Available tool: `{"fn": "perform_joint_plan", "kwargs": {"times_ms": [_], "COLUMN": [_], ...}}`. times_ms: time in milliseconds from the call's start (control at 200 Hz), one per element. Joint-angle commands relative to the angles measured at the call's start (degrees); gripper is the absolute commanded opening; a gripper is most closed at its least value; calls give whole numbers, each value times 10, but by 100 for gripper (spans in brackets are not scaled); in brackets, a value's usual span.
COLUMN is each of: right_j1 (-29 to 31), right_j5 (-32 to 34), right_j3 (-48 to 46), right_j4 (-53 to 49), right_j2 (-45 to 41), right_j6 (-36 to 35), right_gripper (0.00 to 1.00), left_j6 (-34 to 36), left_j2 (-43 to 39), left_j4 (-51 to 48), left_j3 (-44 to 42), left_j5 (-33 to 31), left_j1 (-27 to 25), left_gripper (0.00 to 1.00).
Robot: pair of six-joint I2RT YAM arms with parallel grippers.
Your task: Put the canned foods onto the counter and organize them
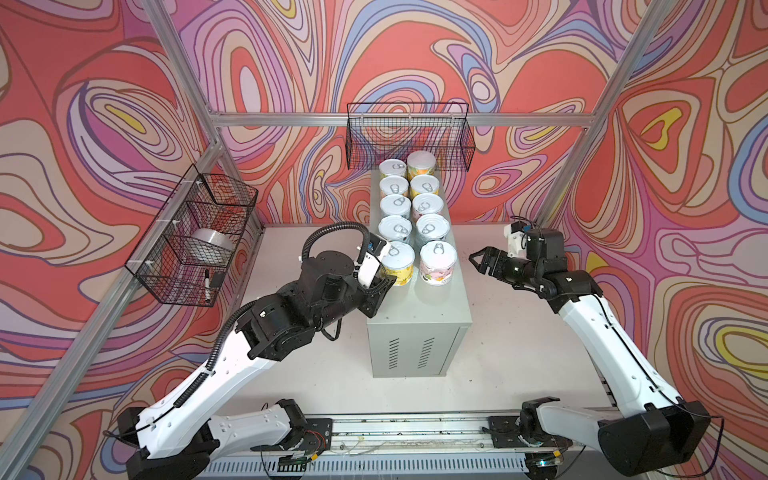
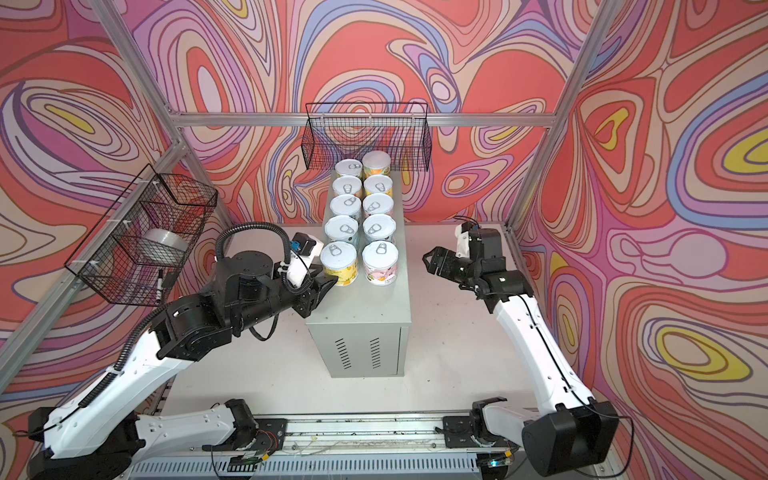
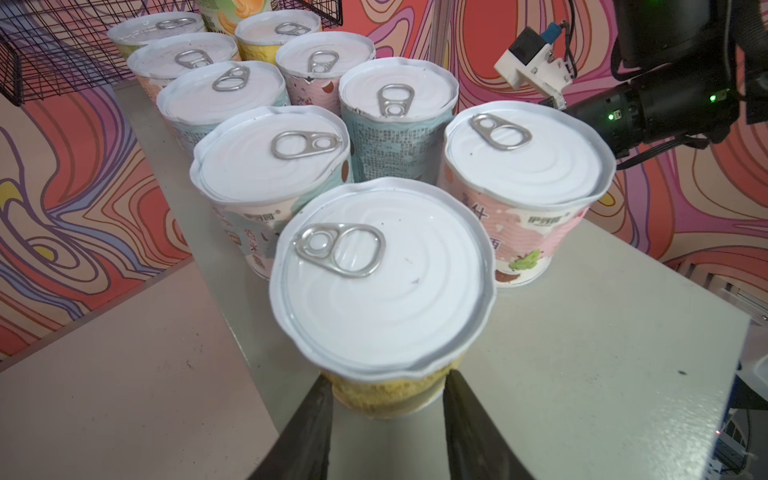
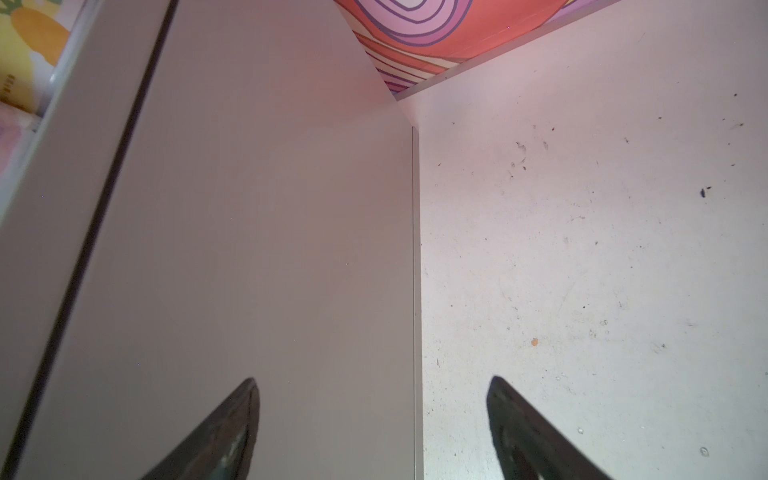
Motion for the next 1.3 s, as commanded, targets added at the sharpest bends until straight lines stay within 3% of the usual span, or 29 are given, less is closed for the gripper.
{"fn": "perform_joint_plan", "kwargs": {"times_ms": [0,200,285,391,496,616,681,841,946,1142,1207,1297], "right_j1": [-3,-4,-4,-4,-4,-3,-4,-4,-4,-3,-2,-2], "right_j5": [-5,-2,8,28,40,70,91,191,247,269,271,283], "right_j3": [1,1,2,6,10,8,-5,-59,-89,-186,-205,-221], "right_j4": [8,7,5,1,3,9,28,103,153,303,330,352], "right_j2": [2,2,1,5,9,14,13,8,13,-11,-12,-4], "right_j6": [-5,-7,-11,-18,-20,-25,-33,-60,-81,-125,-138,-154], "right_gripper": [88,88,88,88,90,98,98,98,98,98,98,98], "left_j6": [11,10,8,-3,-40,-112,-125,-109,-111,-44,-33,-25], "left_j2": [4,4,-2,-16,-32,-50,-68,-101,-106,-96,-75,-45], "left_j4": [14,9,-13,-68,-135,-196,-182,-17,144,495,555,642], "left_j3": [19,22,30,55,96,115,80,-106,-262,-520,-579,-640], "left_j5": [1,9,-17,-66,-122,-224,-237,-172,-181,-286,-349,-365], "left_j1": [-1,2,5,10,18,58,105,240,285,292,309,360], "left_gripper": [43,44,57,86,99,100,100,100,100,100,100,99]}}
